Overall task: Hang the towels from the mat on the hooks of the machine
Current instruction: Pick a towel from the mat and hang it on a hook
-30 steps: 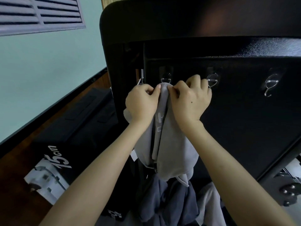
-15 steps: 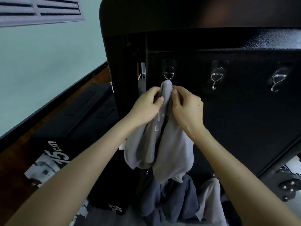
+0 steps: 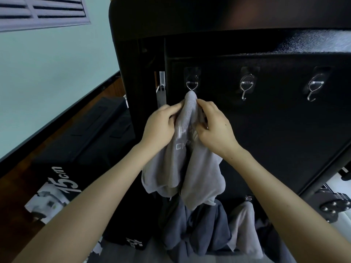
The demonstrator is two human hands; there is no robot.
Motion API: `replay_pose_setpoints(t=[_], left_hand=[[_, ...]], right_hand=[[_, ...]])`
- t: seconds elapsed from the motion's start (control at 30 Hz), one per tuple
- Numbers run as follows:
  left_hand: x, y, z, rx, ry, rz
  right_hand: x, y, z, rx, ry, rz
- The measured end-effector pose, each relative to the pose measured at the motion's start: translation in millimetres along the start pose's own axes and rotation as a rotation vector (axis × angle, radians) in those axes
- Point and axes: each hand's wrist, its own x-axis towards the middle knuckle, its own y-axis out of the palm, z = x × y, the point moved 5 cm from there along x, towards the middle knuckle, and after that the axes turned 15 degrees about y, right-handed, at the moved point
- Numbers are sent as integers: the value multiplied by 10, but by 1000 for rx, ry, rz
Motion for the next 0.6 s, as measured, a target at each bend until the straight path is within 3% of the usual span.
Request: replay_pose_setpoints(t=[0.17,0.23,0.43,0.6], left_hand=[[-88,102,16,-535,-262,225],[-124,63,49,-622,-339,259],[-105,-68,73,-378,-295,202],[-89,-281,-114,-93,-130,-25]], right_hand=[[-10,-11,21,93,102,48],[-26,-26,17,120,120,73],[-142,-122,-26,130,122,37],[-389,-299,-197,108,140,-113]])
